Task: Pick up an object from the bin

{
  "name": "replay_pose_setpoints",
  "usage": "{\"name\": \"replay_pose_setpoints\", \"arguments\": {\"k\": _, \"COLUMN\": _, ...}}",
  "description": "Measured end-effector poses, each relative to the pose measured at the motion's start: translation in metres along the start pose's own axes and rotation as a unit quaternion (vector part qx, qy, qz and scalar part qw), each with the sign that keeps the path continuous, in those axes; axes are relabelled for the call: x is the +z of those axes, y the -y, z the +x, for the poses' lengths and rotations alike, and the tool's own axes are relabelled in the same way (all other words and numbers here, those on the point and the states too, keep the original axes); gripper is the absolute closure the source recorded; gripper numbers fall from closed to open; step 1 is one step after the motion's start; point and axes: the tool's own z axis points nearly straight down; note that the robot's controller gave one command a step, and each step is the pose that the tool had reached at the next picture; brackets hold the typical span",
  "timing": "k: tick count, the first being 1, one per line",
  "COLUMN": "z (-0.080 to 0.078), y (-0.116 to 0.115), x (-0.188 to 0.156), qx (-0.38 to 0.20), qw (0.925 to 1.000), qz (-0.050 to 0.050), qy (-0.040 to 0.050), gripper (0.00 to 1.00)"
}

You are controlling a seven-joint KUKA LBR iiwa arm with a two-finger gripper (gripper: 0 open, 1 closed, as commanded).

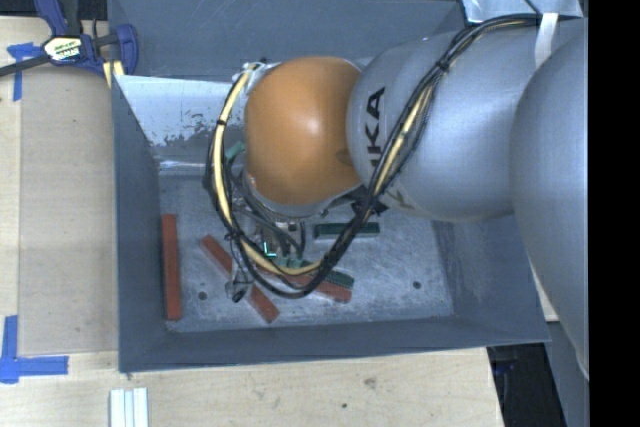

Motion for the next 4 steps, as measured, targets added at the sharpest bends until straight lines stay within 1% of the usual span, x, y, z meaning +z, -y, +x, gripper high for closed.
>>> {"name": "replay_pose_setpoints", "arguments": {"k": 1, "z": -0.015, "y": 0.06, "x": 0.11, "qx": -0.003, "qw": 1.0, "qz": 0.0, "qy": -0.0002, "gripper": 0.0}}
{"name": "replay_pose_setpoints", "arguments": {"k": 2, "z": 0.011, "y": 0.084, "x": 0.106, "qx": 0.019, "qw": 0.9998, "qz": 0.0, "qy": 0.0025, "gripper": 0.0}}
{"name": "replay_pose_setpoints", "arguments": {"k": 3, "z": 0.01, "y": 0.083, "x": 0.104, "qx": 0.018, "qw": 0.9998, "qz": -0.001, "qy": 0.0029, "gripper": 1.0}}
{"name": "replay_pose_setpoints", "arguments": {"k": 4, "z": 0.01, "y": 0.114, "x": 0.06, "qx": -0.11, "qw": 0.9939, "qz": 0.0, "qy": 0.0058, "gripper": 1.0}}
